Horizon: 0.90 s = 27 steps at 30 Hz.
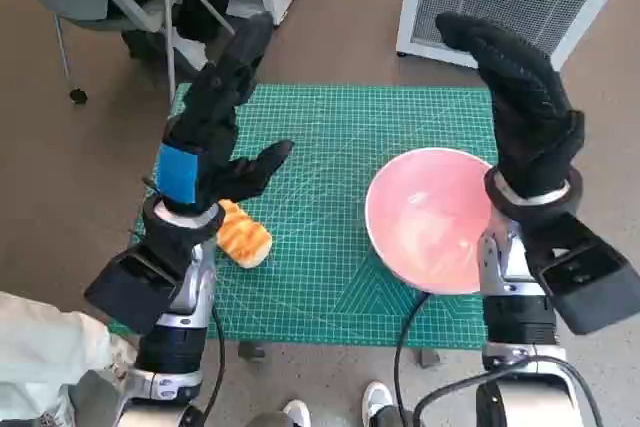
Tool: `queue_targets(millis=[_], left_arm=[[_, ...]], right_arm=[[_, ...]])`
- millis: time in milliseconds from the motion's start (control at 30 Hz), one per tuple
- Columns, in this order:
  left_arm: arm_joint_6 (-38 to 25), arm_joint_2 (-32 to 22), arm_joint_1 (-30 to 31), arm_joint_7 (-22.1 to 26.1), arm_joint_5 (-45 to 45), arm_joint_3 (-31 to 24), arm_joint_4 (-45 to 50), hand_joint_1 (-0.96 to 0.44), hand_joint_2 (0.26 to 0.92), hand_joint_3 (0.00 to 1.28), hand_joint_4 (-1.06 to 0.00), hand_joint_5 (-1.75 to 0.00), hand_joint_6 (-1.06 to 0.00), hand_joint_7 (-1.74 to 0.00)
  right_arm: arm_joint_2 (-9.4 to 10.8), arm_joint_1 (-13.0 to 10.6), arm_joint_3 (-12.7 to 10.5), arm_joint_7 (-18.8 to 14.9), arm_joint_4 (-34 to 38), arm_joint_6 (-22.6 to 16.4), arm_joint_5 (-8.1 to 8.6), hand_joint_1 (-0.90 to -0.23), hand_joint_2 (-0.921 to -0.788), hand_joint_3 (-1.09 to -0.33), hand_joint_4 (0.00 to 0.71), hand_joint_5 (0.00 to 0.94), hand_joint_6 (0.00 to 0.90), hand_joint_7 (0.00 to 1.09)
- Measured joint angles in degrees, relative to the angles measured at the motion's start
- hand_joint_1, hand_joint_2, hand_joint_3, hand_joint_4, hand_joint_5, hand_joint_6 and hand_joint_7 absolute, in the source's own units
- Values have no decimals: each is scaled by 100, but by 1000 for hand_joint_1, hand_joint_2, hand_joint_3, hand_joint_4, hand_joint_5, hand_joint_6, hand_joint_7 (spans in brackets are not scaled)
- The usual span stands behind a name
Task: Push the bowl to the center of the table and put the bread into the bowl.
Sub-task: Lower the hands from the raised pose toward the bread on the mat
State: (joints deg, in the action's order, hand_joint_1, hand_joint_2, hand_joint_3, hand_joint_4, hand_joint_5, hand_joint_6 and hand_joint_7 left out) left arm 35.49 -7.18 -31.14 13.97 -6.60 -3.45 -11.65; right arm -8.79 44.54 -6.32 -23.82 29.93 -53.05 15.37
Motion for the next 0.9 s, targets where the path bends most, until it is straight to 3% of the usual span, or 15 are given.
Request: queue_targets(millis=[667, 900], left_arm=[[0, -42, 0, 6, -3, 4, 0, -510, 921, 324, -253, -2, -366, -4], [0, -48, 0, 10, -13, 4, 0, -506, 921, 324, -253, -2, -367, -4]], right_arm=[[-2, -8, -15, -17, 28, -12, 31, -511, -921, -825, 241, 11, -1, 604], [-64, -141, -90, -102, 4, -36, 119, -526, -921, -854, 230, 7, -1, 598]])
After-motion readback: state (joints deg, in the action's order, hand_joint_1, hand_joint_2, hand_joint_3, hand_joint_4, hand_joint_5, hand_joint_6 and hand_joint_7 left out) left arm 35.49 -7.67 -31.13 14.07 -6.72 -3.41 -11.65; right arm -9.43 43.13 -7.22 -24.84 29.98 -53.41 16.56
